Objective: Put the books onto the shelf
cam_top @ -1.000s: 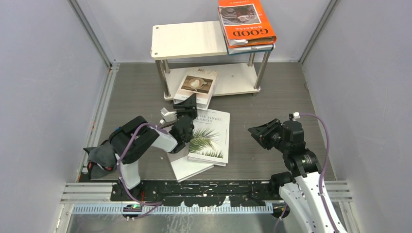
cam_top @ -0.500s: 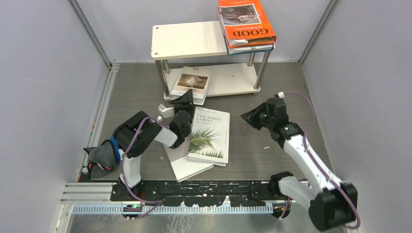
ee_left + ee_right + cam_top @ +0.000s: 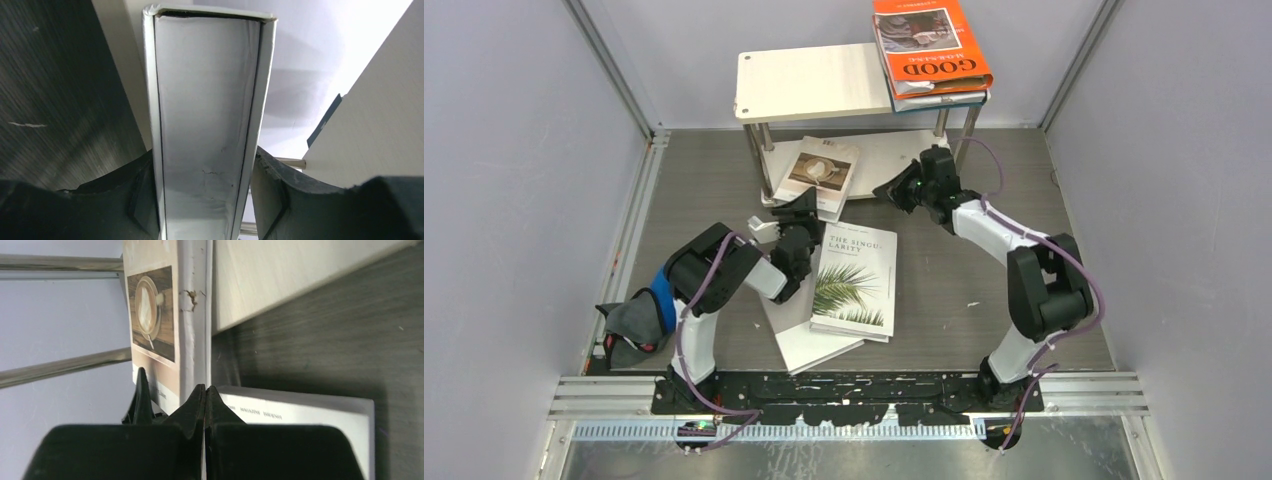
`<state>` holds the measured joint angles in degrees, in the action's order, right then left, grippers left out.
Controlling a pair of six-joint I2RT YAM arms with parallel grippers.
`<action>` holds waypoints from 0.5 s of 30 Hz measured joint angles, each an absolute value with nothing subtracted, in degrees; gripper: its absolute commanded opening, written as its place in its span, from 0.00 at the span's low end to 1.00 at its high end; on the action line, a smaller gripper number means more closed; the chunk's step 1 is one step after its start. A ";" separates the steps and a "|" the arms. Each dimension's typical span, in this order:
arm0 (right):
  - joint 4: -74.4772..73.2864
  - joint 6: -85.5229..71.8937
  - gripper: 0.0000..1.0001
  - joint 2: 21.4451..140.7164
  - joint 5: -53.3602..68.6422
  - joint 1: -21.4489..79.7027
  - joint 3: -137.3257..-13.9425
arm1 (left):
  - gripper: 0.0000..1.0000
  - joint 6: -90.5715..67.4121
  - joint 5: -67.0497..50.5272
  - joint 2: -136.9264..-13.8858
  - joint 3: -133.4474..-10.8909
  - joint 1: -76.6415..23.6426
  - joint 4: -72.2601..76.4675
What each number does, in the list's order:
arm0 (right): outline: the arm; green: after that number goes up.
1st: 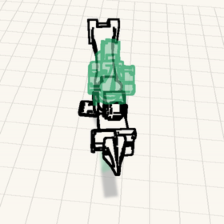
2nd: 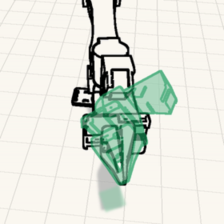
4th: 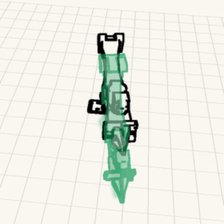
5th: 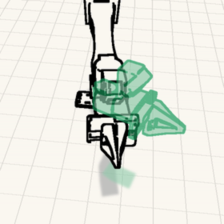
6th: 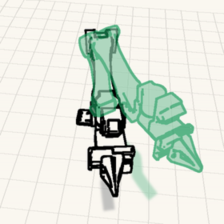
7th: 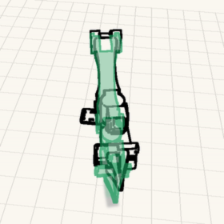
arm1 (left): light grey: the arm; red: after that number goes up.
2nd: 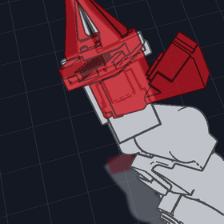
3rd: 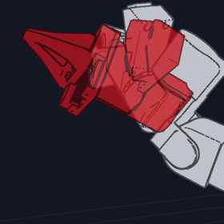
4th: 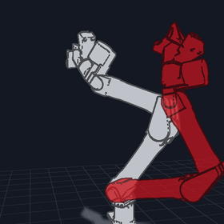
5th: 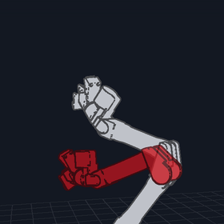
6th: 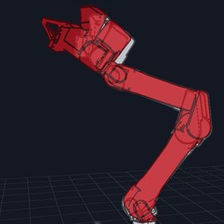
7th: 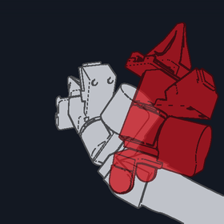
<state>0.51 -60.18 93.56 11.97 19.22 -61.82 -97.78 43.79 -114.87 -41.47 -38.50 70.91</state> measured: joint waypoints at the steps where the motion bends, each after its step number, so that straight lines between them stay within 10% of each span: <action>1: 0.95 -60.18 0.01 95.37 12.86 19.05 -63.31 | 0.58 -98.32 43.09 -115.28 -41.47 -38.11 70.91; 15: 0.45 -61.69 0.01 108.31 23.20 18.15 -78.89 | 0.60 -101.49 32.10 -120.22 -41.71 -31.99 73.69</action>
